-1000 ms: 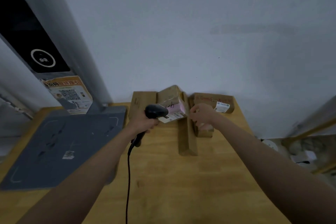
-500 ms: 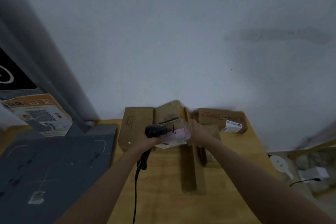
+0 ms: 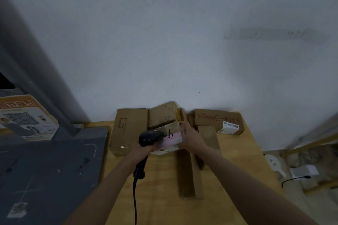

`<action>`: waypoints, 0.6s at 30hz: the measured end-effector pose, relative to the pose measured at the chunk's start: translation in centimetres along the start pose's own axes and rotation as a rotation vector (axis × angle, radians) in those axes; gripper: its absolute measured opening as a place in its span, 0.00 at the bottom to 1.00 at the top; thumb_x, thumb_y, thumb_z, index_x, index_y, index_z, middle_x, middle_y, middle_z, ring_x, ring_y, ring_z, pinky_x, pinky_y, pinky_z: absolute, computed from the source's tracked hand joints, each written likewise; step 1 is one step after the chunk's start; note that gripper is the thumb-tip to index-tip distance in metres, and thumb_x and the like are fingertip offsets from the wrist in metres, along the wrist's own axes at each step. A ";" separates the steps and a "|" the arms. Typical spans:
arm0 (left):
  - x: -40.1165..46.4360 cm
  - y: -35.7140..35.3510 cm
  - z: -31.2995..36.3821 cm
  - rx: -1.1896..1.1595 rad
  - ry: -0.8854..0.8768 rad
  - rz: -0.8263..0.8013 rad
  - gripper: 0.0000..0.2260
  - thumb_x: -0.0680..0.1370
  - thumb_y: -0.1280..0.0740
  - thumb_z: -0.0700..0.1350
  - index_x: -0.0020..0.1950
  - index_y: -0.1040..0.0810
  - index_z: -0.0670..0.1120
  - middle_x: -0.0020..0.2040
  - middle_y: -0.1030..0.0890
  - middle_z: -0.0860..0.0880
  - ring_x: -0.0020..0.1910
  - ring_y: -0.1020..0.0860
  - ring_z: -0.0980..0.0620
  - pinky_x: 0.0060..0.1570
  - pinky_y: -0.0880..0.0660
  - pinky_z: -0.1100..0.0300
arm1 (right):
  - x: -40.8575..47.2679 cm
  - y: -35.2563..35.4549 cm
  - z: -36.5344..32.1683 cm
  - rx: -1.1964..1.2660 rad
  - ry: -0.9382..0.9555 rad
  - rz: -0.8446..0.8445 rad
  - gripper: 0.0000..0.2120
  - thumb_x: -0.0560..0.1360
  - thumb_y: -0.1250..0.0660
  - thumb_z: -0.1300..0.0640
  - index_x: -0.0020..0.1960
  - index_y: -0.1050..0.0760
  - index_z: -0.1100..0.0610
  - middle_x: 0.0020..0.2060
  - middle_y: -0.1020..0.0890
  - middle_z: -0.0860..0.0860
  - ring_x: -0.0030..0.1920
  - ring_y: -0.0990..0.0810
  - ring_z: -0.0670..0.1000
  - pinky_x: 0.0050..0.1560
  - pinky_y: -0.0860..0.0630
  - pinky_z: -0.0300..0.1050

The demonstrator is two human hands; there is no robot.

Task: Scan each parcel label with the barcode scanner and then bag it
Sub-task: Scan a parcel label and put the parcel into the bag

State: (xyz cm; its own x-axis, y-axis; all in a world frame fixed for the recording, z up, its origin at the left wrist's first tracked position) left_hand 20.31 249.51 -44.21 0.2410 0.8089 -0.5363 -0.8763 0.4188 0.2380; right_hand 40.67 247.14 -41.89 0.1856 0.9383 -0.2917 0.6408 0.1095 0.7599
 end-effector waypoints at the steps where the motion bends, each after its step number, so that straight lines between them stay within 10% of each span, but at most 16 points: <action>1: -0.6 0.0 0.1 -0.010 -0.018 0.002 0.16 0.72 0.24 0.46 0.58 0.22 0.49 0.50 0.19 0.47 0.48 0.22 0.50 0.42 0.28 0.60 | -0.7 0.2 -0.3 -0.005 0.023 -0.005 0.39 0.72 0.26 0.63 0.77 0.43 0.56 0.68 0.29 0.55 0.66 0.28 0.58 0.63 0.25 0.54; 11: -11.0 0.8 -1.0 0.135 -0.084 -0.052 0.17 0.68 0.22 0.50 0.55 0.20 0.56 0.51 0.17 0.52 0.53 0.20 0.50 0.56 0.23 0.50 | -12.4 -0.4 0.7 0.034 0.016 -0.041 0.40 0.69 0.22 0.57 0.73 0.42 0.56 0.69 0.31 0.53 0.65 0.28 0.54 0.60 0.24 0.50; 18: -21.0 -2.6 -6.7 0.323 -0.004 -0.104 0.05 0.72 0.23 0.47 0.42 0.18 0.50 0.37 0.18 0.50 0.40 0.21 0.51 0.37 0.28 0.58 | -23.9 -5.1 5.7 0.088 -0.056 -0.074 0.41 0.69 0.22 0.57 0.73 0.44 0.57 0.68 0.29 0.55 0.62 0.24 0.58 0.53 0.23 0.52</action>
State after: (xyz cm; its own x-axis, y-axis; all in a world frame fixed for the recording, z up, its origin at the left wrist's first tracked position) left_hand 14.72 228.67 -39.04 0.3243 0.7564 -0.5681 -0.6694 0.6078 0.4271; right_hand 37.18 222.30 -42.12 0.1752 0.9085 -0.3793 0.7166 0.1465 0.6820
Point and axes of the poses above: each hand's wrist, its own x-axis towards the middle knuckle, its own y-axis out of the back of the hand, z = x × y, the point moved 8 cm from there along x, towards the middle knuckle
